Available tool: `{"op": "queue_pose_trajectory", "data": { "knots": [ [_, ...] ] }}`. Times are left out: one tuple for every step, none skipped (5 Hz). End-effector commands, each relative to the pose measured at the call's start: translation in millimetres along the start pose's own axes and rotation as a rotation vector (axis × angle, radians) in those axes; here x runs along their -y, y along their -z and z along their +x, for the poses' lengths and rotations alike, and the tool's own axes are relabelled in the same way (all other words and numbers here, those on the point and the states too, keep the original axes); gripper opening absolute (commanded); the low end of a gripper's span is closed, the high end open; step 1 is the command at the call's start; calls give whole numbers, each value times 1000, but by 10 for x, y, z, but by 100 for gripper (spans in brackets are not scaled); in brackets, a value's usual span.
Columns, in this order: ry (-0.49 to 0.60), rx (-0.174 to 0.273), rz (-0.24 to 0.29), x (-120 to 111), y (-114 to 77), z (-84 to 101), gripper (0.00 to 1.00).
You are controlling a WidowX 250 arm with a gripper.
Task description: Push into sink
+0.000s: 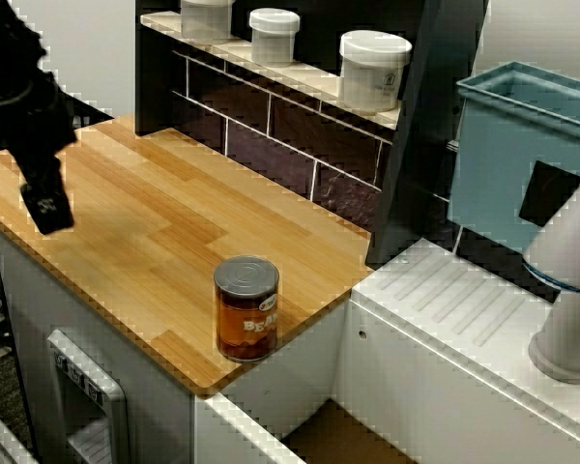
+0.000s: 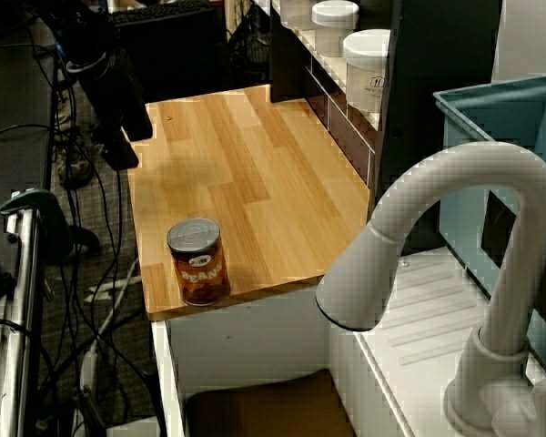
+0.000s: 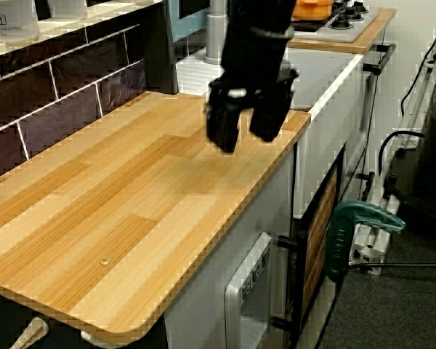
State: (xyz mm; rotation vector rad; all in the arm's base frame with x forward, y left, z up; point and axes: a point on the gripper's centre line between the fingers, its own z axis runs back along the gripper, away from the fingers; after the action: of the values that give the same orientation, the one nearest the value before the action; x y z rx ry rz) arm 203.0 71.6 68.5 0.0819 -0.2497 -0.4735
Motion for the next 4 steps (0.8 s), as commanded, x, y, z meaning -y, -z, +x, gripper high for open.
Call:
{"op": "queue_pose_trajectory", "data": {
  "knots": [
    [-31,-33,22,313,-210,175,100],
    [-209,-110,95,403,-130,219,100],
    [-198,-111,105,514,-83,224,100],
    [-165,-110,103,697,-73,281,100]
  ]
}}
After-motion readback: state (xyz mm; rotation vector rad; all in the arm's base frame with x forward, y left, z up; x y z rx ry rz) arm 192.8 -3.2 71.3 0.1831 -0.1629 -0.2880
